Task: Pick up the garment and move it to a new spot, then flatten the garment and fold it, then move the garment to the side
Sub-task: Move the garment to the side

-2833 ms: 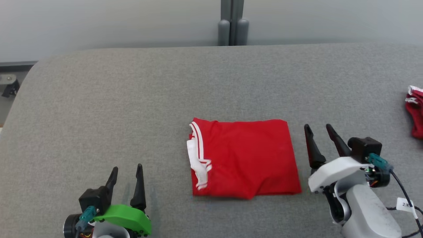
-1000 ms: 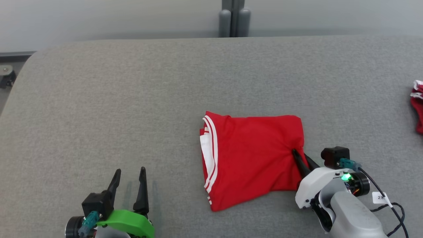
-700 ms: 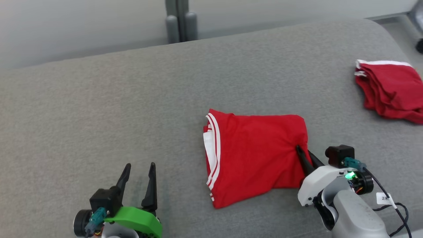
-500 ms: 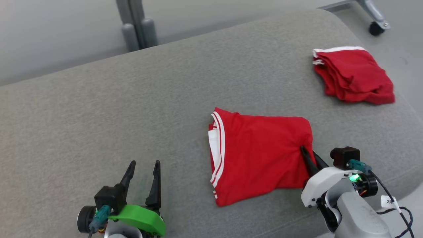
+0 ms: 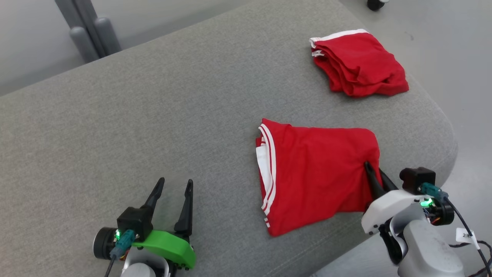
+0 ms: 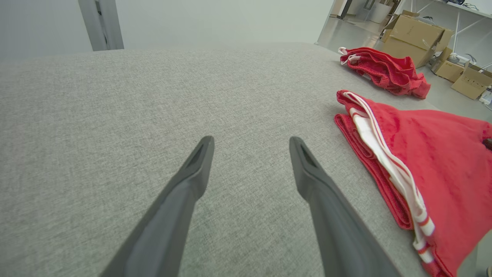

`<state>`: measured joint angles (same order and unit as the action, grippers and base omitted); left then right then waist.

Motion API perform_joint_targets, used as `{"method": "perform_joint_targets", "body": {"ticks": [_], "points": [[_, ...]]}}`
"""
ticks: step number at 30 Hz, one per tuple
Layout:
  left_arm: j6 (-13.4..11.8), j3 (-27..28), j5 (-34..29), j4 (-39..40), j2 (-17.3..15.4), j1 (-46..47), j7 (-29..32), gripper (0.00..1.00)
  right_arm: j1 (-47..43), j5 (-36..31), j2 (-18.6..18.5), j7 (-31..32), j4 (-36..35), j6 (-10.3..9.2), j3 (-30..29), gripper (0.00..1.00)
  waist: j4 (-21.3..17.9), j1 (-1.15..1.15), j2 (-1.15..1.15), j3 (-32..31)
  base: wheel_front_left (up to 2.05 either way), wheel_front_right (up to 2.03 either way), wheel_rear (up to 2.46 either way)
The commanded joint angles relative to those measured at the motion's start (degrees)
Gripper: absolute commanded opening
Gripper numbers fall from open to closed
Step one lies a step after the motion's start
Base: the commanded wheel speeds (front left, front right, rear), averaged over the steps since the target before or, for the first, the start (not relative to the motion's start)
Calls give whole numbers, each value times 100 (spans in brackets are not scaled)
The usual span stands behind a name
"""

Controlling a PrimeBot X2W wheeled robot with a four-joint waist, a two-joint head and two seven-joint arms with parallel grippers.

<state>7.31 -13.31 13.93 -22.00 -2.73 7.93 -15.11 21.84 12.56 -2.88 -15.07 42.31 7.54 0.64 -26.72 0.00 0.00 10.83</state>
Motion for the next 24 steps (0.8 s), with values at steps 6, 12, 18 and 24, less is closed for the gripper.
{"method": "perform_joint_targets", "body": {"ticks": [6, 12, 18, 24], "points": [[23, 13, -93, 10, -74, 148, 0, 100, 958, -421, -73, 54, 134, -11, 6, 0, 438, 0, 0, 383, 0, 0, 0], [23, -155, -22, 80, -240, 363, 0, 100, 2297, -869, -439, 322, 252, -12, -291, 0, 767, 0, 0, 808, 0, 0, 0], [24, -256, -17, 95, -337, 591, 0, 100, 3333, -1530, -996, 667, 598, -12, -1194, 0, 1090, 0, 0, 1139, 0, 0, 0], [24, -264, 11, 73, -359, 748, 0, 100, 3472, -2517, -1597, 883, 757, -12, -2552, 58, 1377, 0, 0, 1277, 0, 0, 0]]}}
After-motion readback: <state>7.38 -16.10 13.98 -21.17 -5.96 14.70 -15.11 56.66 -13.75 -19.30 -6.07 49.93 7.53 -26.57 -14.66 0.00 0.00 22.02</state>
